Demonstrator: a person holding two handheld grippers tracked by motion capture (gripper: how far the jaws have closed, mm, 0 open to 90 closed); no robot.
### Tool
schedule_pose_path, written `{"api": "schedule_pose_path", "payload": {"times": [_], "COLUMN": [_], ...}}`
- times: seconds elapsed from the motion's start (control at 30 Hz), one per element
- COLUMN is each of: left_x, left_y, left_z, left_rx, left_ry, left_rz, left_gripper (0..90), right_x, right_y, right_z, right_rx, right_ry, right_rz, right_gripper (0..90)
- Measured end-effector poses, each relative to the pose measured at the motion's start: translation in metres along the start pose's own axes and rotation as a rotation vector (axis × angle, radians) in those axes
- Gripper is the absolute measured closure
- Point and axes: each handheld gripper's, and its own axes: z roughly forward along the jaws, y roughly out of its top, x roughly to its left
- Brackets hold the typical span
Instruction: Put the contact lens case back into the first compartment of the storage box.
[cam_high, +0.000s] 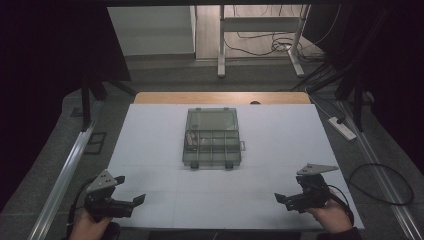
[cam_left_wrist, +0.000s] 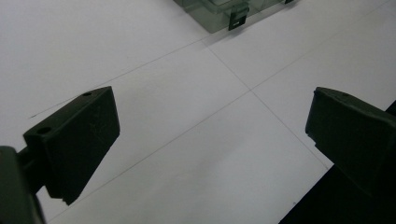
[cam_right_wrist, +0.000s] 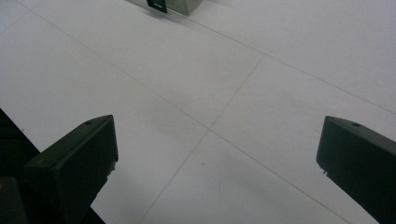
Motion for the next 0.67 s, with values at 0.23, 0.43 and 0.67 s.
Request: {"api": "schedule_pose_path", "payload": {"times": [0.23, 0.43, 0.67], "left_x": [0.0, 0.0, 0.0], "left_y": [0.0, 0.0, 0.0], "left_z": [0.0, 0.0, 0.0], "left_rx": [0.001, 0.0, 0.003], "left_ry": [0.002, 0.002, 0.003], "left_rz": [-0.003, -0.004, -0.002], "left_gripper": [2.9, 2.9, 3.0], "right_x": [-0.002, -0.003, -0.002], "right_y": [-0.011, -0.016, -0.018], "right_z": [-0.01, -0.018, -0.021], "right_rx": [-0.012, -0.028, -0.032], "right_ry": [-0.026, -0.045, -0.062], "right_rz": [0.038, 0.054, 0.052], "right_gripper": [0.0, 0.0, 0.0]}}
